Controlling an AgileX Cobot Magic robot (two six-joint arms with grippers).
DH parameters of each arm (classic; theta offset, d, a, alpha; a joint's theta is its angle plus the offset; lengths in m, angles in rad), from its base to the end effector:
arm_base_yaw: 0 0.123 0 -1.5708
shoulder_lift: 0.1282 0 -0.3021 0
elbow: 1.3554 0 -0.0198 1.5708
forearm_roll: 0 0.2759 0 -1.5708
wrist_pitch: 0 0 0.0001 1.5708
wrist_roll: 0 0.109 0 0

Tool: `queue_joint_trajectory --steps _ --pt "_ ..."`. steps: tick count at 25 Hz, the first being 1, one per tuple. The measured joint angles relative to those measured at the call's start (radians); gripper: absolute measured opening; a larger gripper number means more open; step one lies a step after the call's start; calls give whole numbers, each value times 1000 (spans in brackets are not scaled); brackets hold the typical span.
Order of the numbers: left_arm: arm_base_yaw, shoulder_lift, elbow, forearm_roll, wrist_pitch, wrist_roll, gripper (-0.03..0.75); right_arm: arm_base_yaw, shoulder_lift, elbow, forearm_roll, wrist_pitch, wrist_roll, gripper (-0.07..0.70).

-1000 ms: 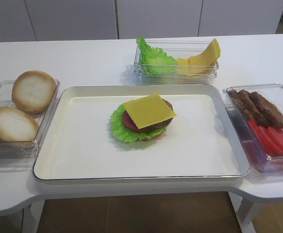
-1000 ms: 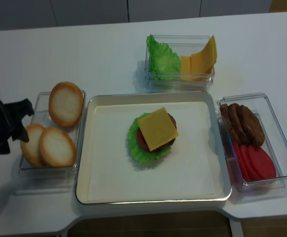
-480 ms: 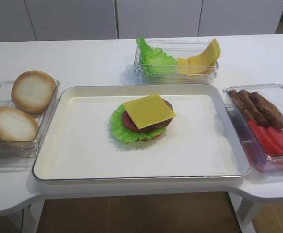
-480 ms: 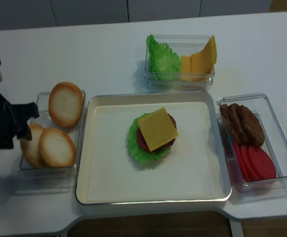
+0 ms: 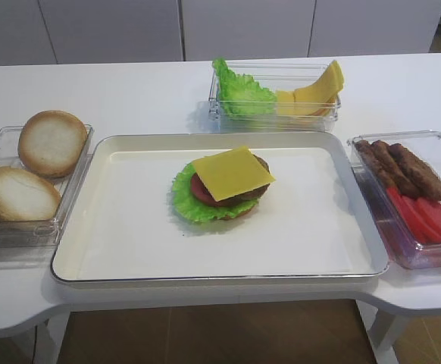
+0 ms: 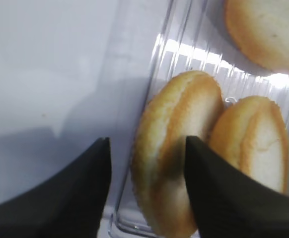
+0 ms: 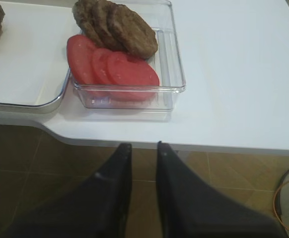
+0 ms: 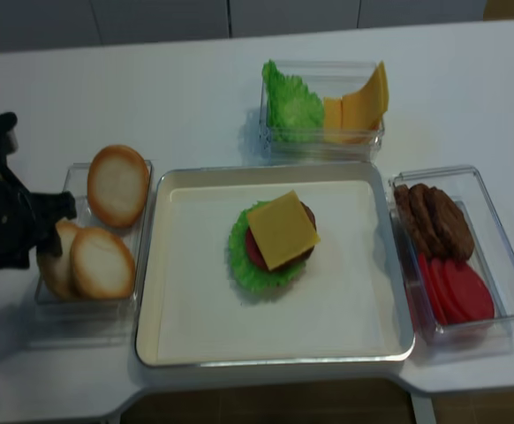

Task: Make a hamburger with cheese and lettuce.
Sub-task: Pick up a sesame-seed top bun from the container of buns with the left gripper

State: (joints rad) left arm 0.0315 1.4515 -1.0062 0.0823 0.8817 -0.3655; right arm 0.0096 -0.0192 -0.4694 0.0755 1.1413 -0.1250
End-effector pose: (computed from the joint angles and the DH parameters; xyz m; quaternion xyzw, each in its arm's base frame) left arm 0.3031 0.0165 0.2441 -0.1742 0.9702 0.0078 0.1682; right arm 0.0121 0.0076 0.2644 -0.0616 0.8735 0.0098 0.4828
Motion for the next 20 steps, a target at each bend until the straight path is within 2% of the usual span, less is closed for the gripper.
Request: queue_joint_trajectory --steps 10,20 --pt "0 23 0 -28 -11 23 333 0 0 0 0 0 0 120" --pt "0 28 -1 -32 -16 23 225 0 0 0 0 0 0 66"
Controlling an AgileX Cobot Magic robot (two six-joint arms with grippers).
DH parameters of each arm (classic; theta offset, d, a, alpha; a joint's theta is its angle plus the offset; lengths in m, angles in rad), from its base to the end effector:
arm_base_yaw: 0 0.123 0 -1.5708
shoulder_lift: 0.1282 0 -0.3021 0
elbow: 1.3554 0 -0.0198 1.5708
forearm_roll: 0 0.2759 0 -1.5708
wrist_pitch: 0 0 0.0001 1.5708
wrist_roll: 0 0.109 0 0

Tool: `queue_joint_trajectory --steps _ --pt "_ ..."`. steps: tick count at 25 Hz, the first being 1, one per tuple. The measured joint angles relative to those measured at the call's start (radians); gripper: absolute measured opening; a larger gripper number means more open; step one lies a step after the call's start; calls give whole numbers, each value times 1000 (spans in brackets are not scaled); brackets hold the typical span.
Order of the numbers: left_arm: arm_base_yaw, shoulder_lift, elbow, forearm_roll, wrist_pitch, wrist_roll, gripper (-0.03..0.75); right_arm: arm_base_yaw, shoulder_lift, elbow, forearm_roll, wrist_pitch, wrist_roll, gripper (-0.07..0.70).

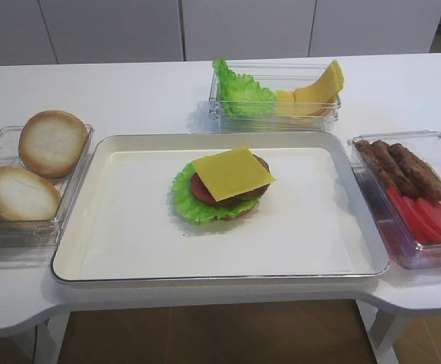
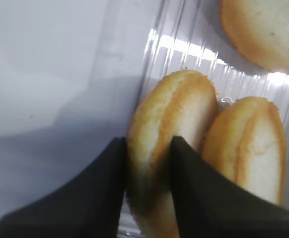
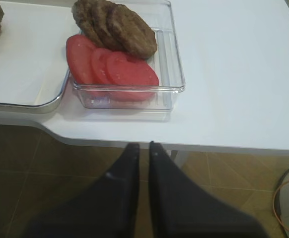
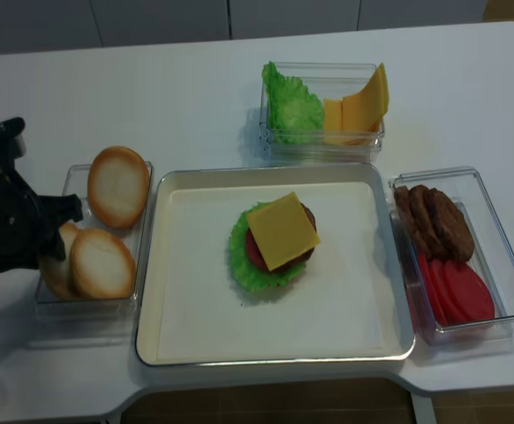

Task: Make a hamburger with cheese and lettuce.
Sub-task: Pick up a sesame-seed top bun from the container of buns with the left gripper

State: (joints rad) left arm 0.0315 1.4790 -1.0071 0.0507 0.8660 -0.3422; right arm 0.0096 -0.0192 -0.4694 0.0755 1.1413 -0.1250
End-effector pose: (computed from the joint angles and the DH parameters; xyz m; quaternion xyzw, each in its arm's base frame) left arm 0.3081 0.0139 0.2363 -0.1704 0.9722 -0.0032 0.1607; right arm 0.0121 0.0076 0.2644 -0.0616 0.8735 0.0098 0.4828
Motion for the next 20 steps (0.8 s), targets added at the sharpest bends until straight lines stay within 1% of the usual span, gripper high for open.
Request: queue_joint_trajectory --steps 4,12,20 --pt "0 0 0 4 0 0 190 0 0 0 0 0 0 63" --pt "0 0 0 4 0 0 187 0 0 0 0 0 0 33" --pt "0 -13 0 4 0 0 184 0 0 0 0 0 0 29"
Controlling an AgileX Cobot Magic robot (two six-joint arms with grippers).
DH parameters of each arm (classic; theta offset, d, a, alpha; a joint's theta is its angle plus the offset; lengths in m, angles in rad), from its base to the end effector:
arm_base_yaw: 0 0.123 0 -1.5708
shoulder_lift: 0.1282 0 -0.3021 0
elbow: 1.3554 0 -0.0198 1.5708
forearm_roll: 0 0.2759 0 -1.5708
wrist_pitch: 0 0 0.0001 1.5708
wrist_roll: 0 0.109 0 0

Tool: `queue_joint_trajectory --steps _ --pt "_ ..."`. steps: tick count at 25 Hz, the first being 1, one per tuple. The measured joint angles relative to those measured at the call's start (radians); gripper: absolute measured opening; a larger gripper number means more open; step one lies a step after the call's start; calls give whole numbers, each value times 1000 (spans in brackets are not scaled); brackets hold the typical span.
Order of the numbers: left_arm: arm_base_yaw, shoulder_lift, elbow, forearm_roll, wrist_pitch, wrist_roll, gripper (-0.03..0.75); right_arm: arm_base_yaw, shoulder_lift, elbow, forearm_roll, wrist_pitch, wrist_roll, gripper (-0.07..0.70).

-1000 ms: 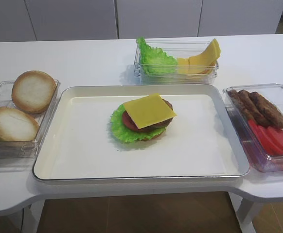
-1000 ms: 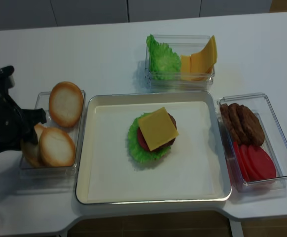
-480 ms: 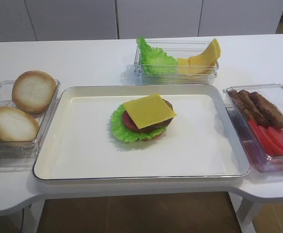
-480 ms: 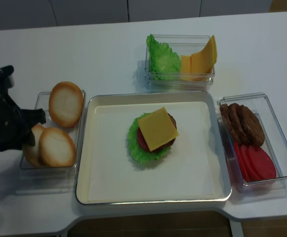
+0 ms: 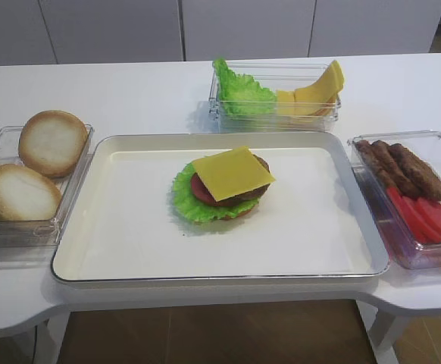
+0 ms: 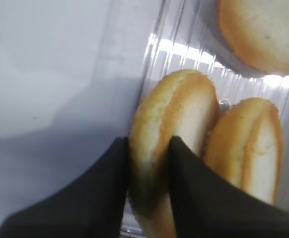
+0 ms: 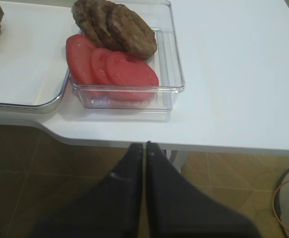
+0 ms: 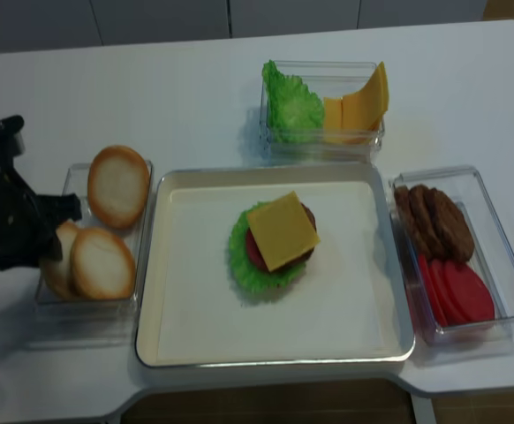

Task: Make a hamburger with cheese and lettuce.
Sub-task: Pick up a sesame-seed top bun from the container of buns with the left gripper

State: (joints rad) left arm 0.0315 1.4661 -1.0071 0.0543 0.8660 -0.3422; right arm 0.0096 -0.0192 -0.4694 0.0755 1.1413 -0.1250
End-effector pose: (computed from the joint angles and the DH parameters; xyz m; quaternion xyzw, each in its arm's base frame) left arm 0.3066 0.0142 0.2403 -0.1695 0.9712 -0.0026 0.1673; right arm 0.0121 0.0076 0.2644 -0.0616 0.8735 0.0098 0.4828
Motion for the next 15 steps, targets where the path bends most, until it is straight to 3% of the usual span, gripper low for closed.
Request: queue_joint_trajectory --steps 15 --pt "0 -114 0 35 4 0 176 0 0 0 0 0 0 27"
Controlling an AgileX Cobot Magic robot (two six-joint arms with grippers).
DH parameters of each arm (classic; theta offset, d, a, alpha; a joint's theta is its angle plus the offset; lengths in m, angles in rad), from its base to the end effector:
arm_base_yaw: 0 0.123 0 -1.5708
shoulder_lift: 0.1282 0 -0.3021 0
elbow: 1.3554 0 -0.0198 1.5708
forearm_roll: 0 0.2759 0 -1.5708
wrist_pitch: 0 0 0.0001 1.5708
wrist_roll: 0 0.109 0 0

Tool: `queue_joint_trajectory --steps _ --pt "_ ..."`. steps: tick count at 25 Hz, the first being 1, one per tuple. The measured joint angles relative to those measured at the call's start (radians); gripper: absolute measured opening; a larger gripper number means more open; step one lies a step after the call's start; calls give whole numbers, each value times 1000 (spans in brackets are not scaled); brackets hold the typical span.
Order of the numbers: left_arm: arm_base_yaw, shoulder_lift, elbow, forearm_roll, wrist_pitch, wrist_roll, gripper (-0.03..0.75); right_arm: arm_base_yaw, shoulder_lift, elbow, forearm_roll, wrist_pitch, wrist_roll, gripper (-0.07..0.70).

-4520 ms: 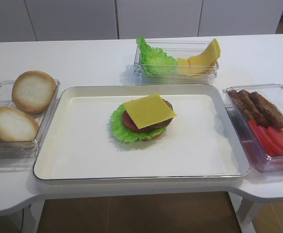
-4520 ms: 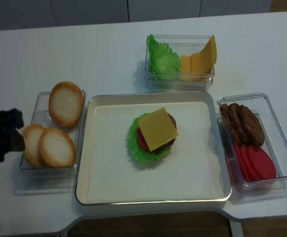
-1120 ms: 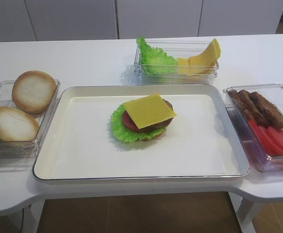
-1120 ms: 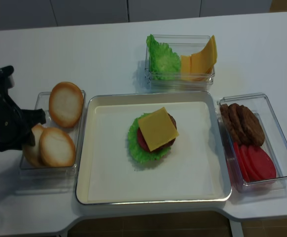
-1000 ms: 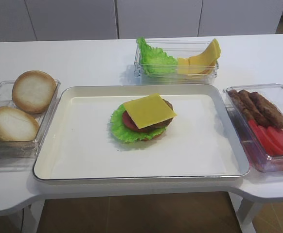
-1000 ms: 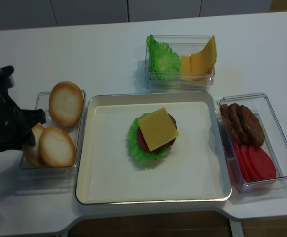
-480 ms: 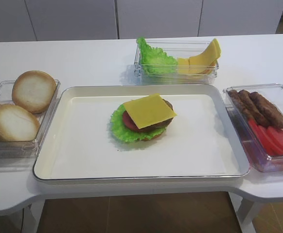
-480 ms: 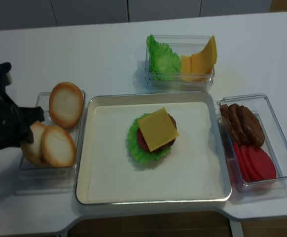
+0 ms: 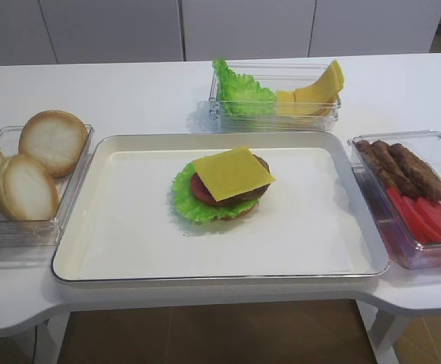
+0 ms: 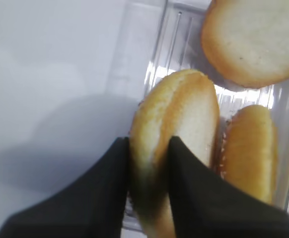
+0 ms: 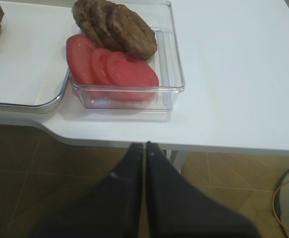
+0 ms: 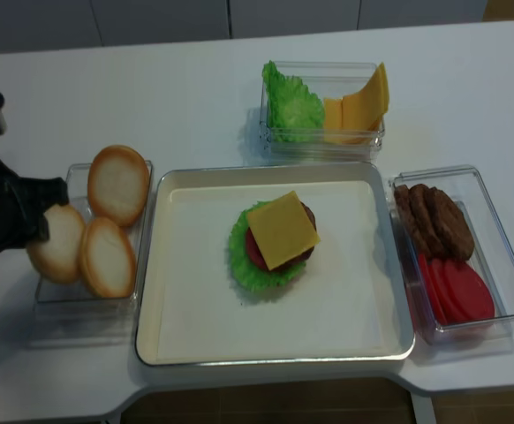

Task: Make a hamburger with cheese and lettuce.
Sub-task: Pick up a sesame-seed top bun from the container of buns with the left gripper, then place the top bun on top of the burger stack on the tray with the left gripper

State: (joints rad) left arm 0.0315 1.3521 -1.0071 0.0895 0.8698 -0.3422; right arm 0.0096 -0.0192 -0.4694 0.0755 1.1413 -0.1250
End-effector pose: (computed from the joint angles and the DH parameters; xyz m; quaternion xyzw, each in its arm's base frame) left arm 0.2909 0.0166 0.2745 -0.1608 0.9614 0.0052 0.2231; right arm 0.0121 0.0076 0.2644 -0.0616 0.8735 0.0098 0.4828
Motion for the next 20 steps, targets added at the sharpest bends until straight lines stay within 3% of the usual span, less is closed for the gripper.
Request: queue_joint_trajectory --steps 14,20 --pt "0 -180 0 108 61 20 175 0 0 0 0 0 0 26" --pt "-78 -212 -40 116 117 73 175 0 0 0 0 0 0 26"
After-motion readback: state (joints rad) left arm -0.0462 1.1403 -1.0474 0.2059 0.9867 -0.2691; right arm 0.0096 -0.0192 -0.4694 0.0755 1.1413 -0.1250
